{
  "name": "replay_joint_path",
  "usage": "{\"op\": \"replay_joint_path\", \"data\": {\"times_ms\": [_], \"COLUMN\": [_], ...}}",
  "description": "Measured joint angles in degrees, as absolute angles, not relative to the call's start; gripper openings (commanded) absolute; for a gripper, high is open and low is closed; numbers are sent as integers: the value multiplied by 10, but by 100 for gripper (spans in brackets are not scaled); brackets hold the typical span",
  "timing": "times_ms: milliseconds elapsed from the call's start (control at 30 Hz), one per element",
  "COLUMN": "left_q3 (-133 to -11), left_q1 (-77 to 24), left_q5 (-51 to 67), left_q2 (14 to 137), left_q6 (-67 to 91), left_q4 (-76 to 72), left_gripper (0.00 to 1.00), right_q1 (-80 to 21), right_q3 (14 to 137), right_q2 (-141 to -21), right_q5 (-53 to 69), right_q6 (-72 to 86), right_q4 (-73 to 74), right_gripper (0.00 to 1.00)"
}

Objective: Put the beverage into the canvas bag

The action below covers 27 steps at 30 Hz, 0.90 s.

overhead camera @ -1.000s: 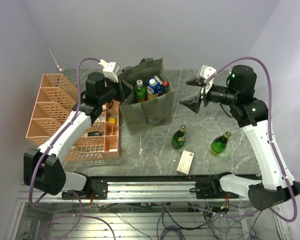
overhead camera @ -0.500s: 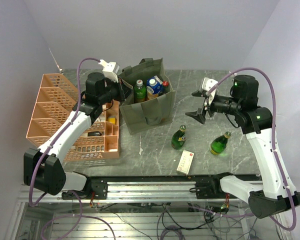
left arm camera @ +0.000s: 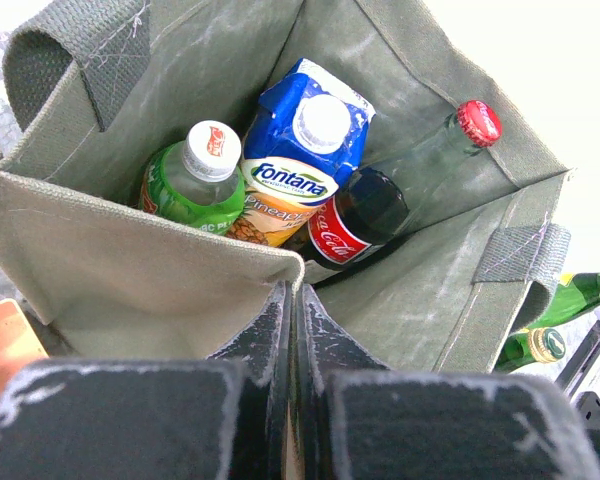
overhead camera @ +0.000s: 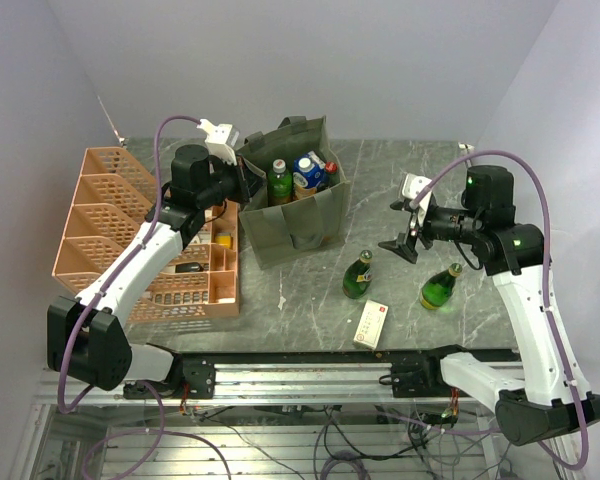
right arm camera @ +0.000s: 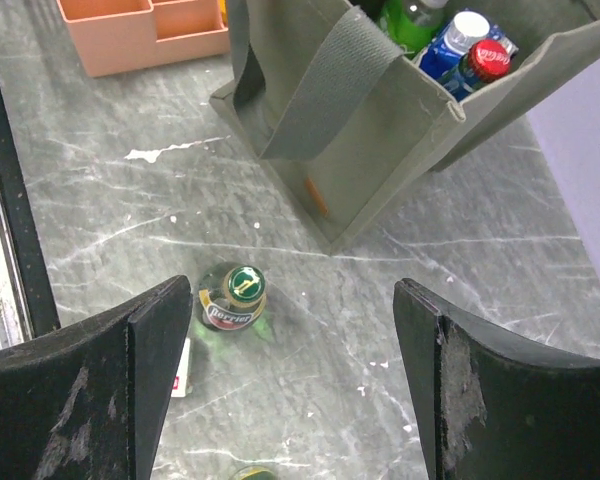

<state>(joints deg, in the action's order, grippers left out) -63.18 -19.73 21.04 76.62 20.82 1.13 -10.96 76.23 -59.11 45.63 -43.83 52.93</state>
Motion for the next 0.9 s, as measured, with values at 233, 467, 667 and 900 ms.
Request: {"op": "replay_joint_path", "data": {"times_ms": [233, 467, 667, 900], "left_q3": [-632, -632, -632, -632], "left_q1": [-197, -197, -197, -197], "left_q5": [210, 211, 211, 210], "left_q2": [766, 766, 766, 766], "left_q6": [205, 204, 204, 203], "left_q4": [11, 11, 11, 11], "left_gripper": [7, 7, 7, 7], "right_q1": [-107, -105, -106, -119], "right_q3": [739, 692, 663, 609], "right_q2": [-578, -588, -635, -685], "right_q5": [453, 445, 464, 460], "right_q6": [-442, -433, -426, -424], "right_q4": [541, 545, 538, 497], "right_gripper": [84, 86, 88, 85]}}
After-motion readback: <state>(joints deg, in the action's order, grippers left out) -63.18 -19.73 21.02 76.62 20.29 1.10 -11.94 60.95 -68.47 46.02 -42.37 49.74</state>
